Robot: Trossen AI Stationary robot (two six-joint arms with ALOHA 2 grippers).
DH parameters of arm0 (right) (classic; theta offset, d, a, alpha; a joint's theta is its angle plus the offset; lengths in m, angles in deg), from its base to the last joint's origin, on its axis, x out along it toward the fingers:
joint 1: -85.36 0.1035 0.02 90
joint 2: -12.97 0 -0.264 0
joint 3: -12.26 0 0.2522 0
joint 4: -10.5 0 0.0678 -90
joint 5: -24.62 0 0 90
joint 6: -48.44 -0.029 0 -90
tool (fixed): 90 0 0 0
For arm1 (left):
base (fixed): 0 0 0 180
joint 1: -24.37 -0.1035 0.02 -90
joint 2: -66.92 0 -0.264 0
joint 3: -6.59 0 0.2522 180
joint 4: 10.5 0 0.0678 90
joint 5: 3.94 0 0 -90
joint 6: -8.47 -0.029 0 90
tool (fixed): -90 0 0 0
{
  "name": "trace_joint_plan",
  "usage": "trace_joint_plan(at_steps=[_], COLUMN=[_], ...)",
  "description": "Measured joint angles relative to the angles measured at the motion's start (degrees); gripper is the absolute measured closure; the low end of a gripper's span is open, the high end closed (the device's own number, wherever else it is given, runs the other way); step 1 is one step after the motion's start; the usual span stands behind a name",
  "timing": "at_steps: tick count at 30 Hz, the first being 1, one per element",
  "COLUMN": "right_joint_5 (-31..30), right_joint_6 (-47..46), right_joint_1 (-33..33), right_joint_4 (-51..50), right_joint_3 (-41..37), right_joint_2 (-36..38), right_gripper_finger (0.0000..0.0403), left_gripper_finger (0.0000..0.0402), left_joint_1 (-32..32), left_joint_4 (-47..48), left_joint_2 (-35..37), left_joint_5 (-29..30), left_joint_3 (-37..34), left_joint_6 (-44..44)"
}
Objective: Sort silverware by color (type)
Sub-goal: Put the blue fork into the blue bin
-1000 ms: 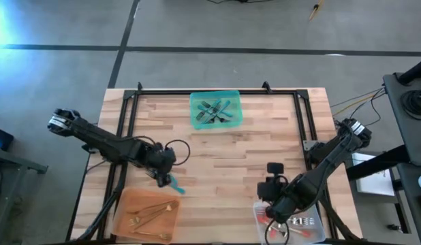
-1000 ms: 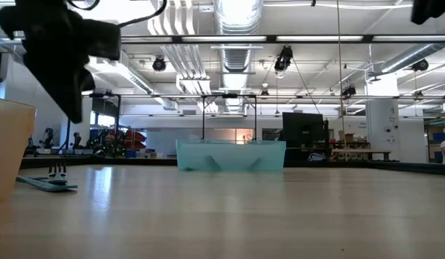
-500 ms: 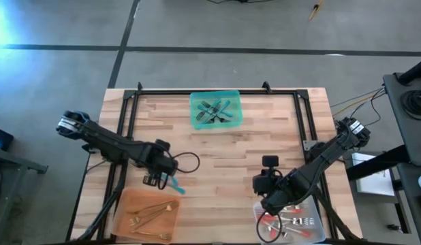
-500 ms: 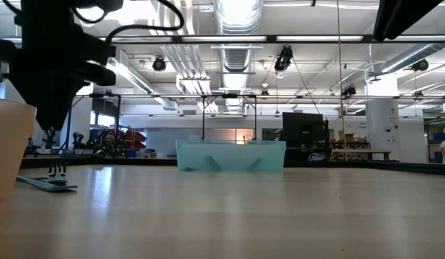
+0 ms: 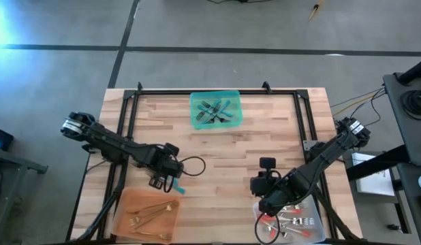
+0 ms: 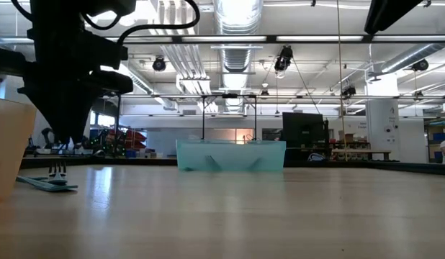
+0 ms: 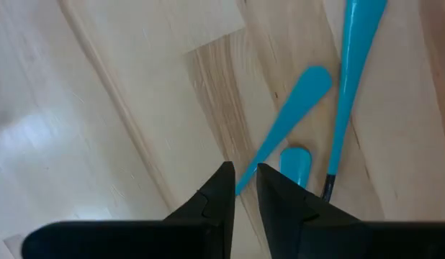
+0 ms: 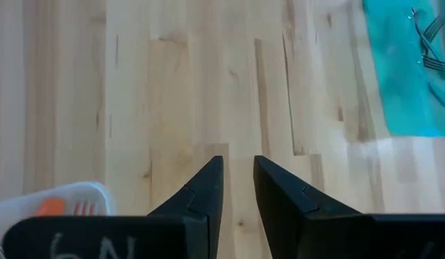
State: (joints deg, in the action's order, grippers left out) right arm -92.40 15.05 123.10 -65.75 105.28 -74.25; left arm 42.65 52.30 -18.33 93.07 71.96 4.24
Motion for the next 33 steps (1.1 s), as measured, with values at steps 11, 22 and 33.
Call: trace_joint_plan(at_steps=[11, 22, 33], right_joint_5=[0.00, -10.25, -10.03], right_joint_6=[0.00, 0.05, 0.15], right_joint_1=[0.00, -0.61, -0.63], right_joint_4=[2.05, 1.98, 2.11], right_joint_3=[0.00, 0.00, 0.00], right_joint_2=[0.00, -0.11, -0.13], right_gripper_finger=[0.0335, 0.0335, 0.0335], left_gripper_finger=[0.0358, 0.0352, 0.0287], left_joint_1=[0.09, 0.11, 0.05], left_joint_4=[-2.43, 0.33, -3.50], left_joint_2=[0.00, 0.59, 0.20], left_joint_5=[1.29, -0.37, -2.10], left_joint_3=[-1.45, -3.16, -6.44], left_joint_6=[-0.16, 5.46, 4.66])
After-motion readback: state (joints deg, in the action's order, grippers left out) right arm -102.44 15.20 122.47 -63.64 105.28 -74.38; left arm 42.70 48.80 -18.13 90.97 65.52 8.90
